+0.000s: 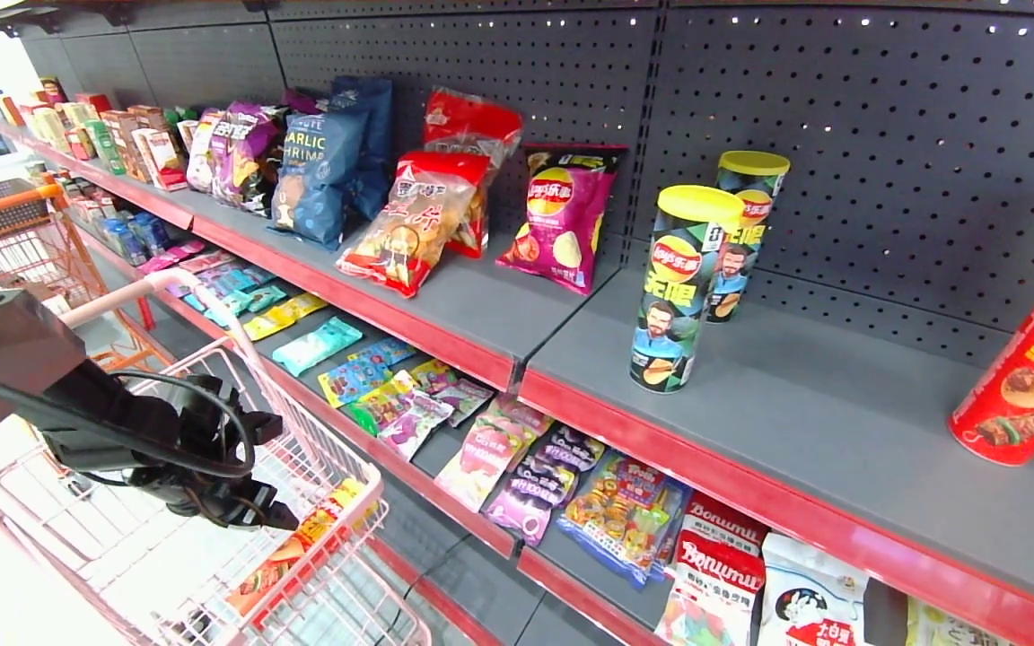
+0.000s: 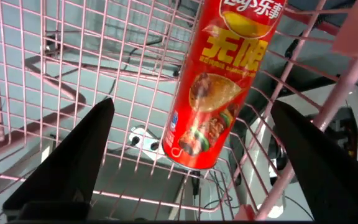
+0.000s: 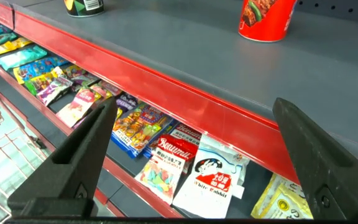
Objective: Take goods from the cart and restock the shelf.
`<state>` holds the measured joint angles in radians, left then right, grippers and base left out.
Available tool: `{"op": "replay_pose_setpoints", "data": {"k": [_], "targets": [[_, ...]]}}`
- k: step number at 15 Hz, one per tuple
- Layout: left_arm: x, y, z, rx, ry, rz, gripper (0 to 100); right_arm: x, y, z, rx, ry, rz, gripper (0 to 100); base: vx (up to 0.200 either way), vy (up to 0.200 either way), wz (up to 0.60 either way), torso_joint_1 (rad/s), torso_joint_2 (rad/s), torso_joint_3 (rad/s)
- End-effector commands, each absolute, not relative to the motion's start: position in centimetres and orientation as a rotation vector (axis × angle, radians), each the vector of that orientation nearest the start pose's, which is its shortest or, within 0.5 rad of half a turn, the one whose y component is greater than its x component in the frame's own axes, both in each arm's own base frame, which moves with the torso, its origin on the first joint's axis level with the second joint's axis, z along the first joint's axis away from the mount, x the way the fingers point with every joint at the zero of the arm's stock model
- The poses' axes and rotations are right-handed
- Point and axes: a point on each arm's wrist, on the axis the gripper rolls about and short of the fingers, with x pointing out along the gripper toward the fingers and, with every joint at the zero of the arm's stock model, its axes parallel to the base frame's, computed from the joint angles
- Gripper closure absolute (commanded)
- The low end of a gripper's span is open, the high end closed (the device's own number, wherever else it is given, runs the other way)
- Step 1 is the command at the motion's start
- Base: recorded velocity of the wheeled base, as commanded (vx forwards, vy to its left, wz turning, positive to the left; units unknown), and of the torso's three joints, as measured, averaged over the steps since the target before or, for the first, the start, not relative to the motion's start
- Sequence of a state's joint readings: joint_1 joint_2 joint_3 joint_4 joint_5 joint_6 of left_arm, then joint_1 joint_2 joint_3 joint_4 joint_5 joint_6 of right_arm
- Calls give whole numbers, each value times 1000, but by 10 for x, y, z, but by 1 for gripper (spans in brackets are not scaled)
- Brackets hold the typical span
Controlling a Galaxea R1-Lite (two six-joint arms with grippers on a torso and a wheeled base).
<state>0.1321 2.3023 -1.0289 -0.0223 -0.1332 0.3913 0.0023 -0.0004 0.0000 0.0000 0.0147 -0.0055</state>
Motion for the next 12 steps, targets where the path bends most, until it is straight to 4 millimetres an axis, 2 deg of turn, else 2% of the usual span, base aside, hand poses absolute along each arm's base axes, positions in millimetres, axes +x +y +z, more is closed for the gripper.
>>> {"op": "replay_pose_setpoints", "data": {"k": [1,5,12], "targets": [[361,40,-39,175,1247,-259,0,-23,0,75,-6,0,18,0,0,0,0,0,0,0],[368,38,-48,173,1252,-274,0,-23,0,75,-8,0,18,0,0,0,0,0,0,0],[369,36,-48,177,1250,-279,0,-23,0,75,-8,0,18,0,0,0,0,-15,39,24]]}}
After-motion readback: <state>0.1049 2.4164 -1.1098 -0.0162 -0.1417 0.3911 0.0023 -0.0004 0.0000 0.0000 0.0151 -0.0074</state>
